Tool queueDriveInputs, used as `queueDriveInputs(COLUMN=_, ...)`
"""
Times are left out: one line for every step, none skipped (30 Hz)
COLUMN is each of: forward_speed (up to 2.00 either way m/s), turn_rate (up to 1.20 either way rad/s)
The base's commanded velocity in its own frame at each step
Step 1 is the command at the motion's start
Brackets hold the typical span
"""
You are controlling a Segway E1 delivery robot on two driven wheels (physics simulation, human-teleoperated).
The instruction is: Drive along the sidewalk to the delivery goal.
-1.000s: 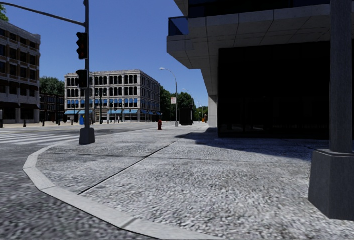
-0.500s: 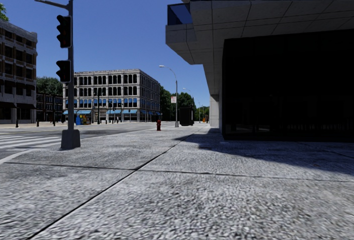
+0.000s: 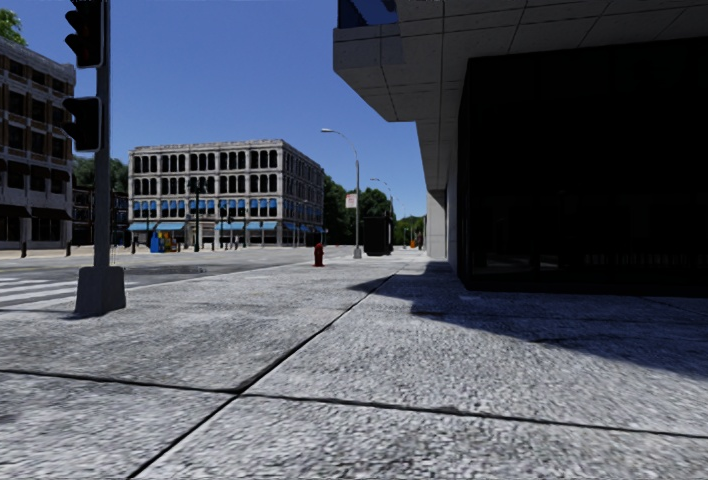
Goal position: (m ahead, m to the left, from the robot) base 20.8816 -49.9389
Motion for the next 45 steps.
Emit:
queueDriveInputs(forward_speed=2.0, turn_rate=0.0)
queueDriveInputs(forward_speed=2.0, turn_rate=0.0)
queueDriveInputs(forward_speed=2.0, turn_rate=0.0)
queueDriveInputs(forward_speed=2.0, turn_rate=0.0)
queueDriveInputs(forward_speed=2.0, turn_rate=0.0)
queueDriveInputs(forward_speed=2.0, turn_rate=0.0)
queueDriveInputs(forward_speed=2.0, turn_rate=0.0)
queueDriveInputs(forward_speed=2.0, turn_rate=0.0)
queueDriveInputs(forward_speed=2.0, turn_rate=0.0)
queueDriveInputs(forward_speed=2.0, turn_rate=0.0)
queueDriveInputs(forward_speed=2.0, turn_rate=0.0)
queueDriveInputs(forward_speed=2.0, turn_rate=0.0)
queueDriveInputs(forward_speed=2.0, turn_rate=0.0)
queueDriveInputs(forward_speed=2.0, turn_rate=0.0)
queueDriveInputs(forward_speed=2.0, turn_rate=0.0)
queueDriveInputs(forward_speed=2.0, turn_rate=0.0)
queueDriveInputs(forward_speed=2.0, turn_rate=0.0)
queueDriveInputs(forward_speed=2.0, turn_rate=0.0)
queueDriveInputs(forward_speed=2.0, turn_rate=0.0)
queueDriveInputs(forward_speed=2.0, turn_rate=0.0)
queueDriveInputs(forward_speed=2.0, turn_rate=0.0)
queueDriveInputs(forward_speed=2.0, turn_rate=0.0)
queueDriveInputs(forward_speed=2.0, turn_rate=0.0)
queueDriveInputs(forward_speed=2.0, turn_rate=0.0)
queueDriveInputs(forward_speed=2.0, turn_rate=0.0)
queueDriveInputs(forward_speed=2.0, turn_rate=0.0)
queueDriveInputs(forward_speed=2.0, turn_rate=0.0)
queueDriveInputs(forward_speed=2.0, turn_rate=0.0)
queueDriveInputs(forward_speed=2.0, turn_rate=0.0)
queueDriveInputs(forward_speed=2.0, turn_rate=0.0)
queueDriveInputs(forward_speed=2.0, turn_rate=0.0)
queueDriveInputs(forward_speed=2.0, turn_rate=0.0)
queueDriveInputs(forward_speed=2.0, turn_rate=0.0)
queueDriveInputs(forward_speed=2.0, turn_rate=0.0)
queueDriveInputs(forward_speed=2.0, turn_rate=0.0)
queueDriveInputs(forward_speed=2.0, turn_rate=0.0)
queueDriveInputs(forward_speed=2.0, turn_rate=0.0)
queueDriveInputs(forward_speed=2.0, turn_rate=0.0)
queueDriveInputs(forward_speed=2.0, turn_rate=0.0)
queueDriveInputs(forward_speed=2.0, turn_rate=0.0)
queueDriveInputs(forward_speed=2.0, turn_rate=0.0)
queueDriveInputs(forward_speed=2.0, turn_rate=0.0)
queueDriveInputs(forward_speed=2.0, turn_rate=0.0)
queueDriveInputs(forward_speed=2.0, turn_rate=0.0)
queueDriveInputs(forward_speed=2.0, turn_rate=0.0)
